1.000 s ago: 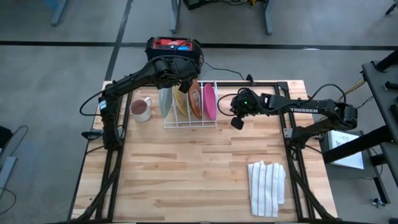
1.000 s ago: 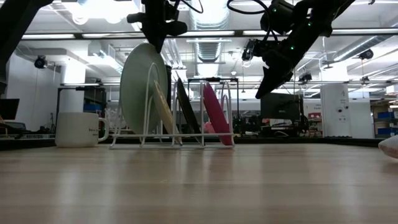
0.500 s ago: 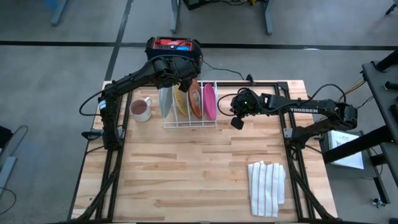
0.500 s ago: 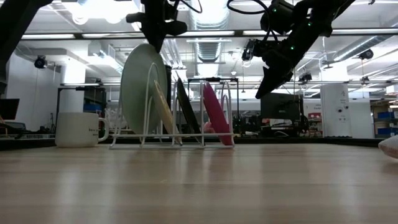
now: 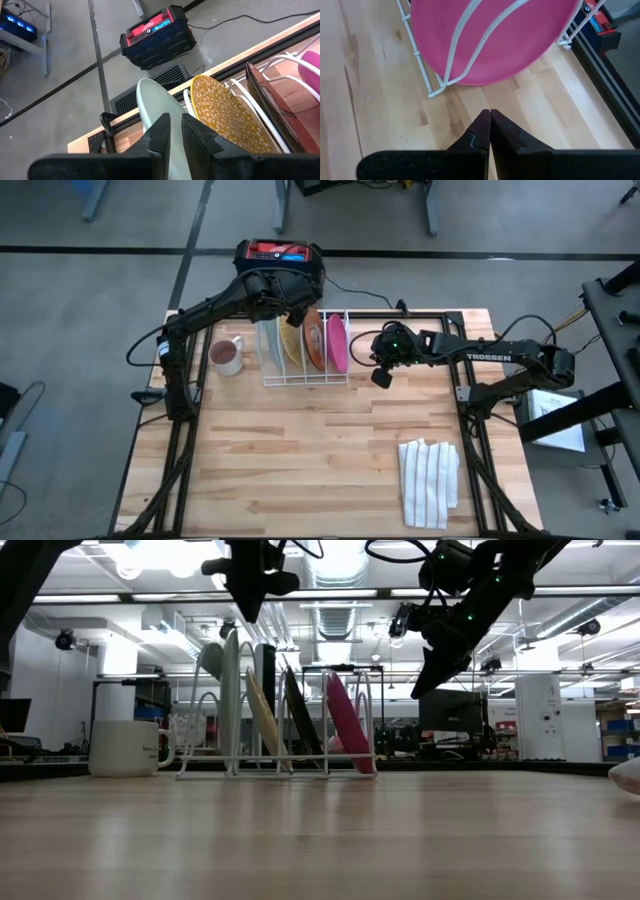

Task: Sort dishes
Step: Put the blue plate into the dish rack

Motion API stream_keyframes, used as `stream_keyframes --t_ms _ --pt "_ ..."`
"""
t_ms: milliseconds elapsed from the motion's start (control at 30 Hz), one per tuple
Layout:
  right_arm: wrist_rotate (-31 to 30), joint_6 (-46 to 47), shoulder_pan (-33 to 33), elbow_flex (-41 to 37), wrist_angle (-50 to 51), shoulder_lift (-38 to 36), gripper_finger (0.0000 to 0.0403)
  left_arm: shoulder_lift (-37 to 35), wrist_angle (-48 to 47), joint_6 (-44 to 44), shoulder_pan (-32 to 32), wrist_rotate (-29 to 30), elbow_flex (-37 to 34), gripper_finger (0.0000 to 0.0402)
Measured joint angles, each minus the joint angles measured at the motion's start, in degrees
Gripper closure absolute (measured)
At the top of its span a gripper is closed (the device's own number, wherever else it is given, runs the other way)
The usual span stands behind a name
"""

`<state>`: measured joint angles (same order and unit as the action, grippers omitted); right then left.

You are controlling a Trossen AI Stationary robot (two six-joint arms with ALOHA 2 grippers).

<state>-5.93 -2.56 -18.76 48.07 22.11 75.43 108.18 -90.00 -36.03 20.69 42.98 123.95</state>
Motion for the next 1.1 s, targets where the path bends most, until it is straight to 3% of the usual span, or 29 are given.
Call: stream_keyframes --t_ms 1100 --pt "0.02 0.01 -0.01 -0.68 -0.02 0.01 0.0403 -2.32 -0.02 2.72 -0.07 0.11 -0.01 0.0365"
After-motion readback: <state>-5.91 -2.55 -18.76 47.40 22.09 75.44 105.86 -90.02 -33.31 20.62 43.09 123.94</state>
